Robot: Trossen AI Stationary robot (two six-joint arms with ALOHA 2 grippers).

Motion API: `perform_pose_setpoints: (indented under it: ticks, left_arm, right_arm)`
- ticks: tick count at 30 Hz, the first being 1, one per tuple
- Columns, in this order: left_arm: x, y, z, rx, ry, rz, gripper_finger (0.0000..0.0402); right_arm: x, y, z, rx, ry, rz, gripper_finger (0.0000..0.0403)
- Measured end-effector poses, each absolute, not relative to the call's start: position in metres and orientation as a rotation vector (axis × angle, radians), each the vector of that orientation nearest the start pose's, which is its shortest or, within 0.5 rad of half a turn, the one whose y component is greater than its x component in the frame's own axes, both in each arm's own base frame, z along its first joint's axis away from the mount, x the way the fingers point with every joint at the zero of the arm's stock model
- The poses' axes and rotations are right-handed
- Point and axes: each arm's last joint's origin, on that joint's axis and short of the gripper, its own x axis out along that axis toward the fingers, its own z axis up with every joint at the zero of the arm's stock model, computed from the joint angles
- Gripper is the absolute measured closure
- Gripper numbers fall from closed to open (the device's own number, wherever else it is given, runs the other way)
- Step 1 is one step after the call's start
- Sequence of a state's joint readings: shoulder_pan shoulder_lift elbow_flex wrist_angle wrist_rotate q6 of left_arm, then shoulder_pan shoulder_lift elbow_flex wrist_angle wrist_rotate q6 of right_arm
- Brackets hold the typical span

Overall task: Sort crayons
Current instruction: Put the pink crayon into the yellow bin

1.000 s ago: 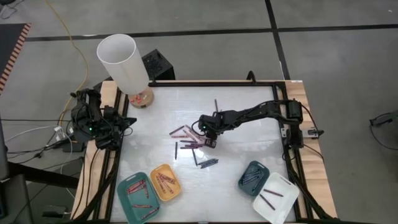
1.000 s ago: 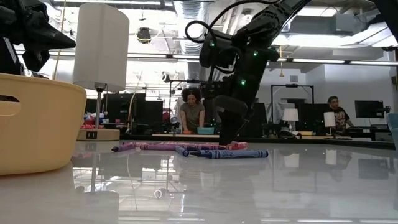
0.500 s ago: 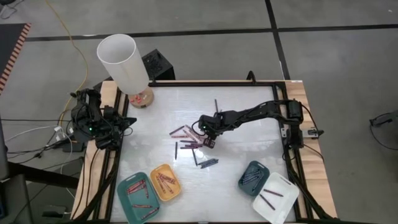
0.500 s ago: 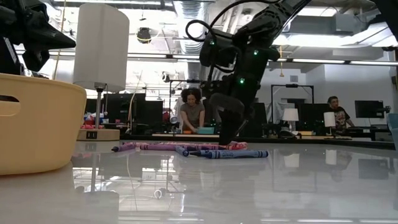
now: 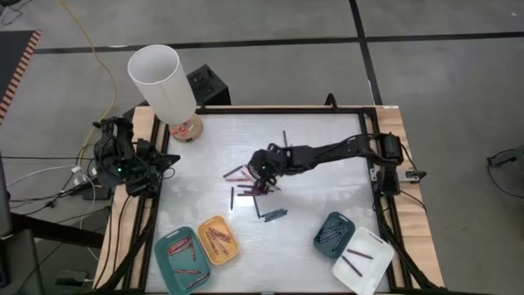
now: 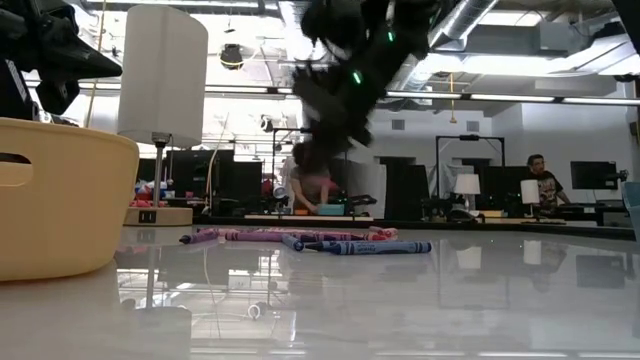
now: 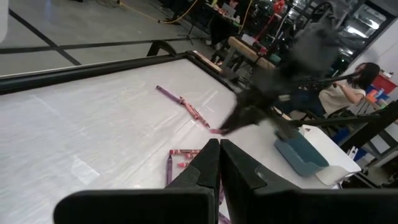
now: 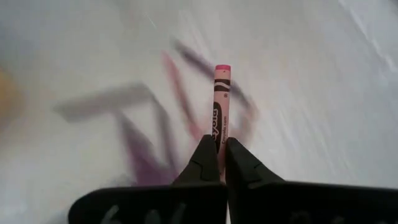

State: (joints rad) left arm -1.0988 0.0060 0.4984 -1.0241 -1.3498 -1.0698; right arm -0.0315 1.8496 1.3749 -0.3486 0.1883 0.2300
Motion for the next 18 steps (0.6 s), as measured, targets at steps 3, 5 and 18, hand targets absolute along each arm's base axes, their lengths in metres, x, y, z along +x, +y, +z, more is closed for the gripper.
perform_pose_setpoints:
  ticks: [3,5,18]
  left_arm:
    - [0.029,0.006,0.236,-0.560,0.031,0.304,0.0401]
    - [0.029,0.006,0.236,-0.560,0.031,0.304,0.0401]
    - [0.029,0.006,0.236,-0.560,0.030,0.305,0.0401]
  right_arm:
    - [0.415,0.002,0.245,0.113,0.634,-0.219,0.0399]
    - [0.420,0.017,0.253,0.074,0.539,-0.164,0.0399]
    - [0.436,0.104,0.263,-0.145,0.144,0.211,0.0399]
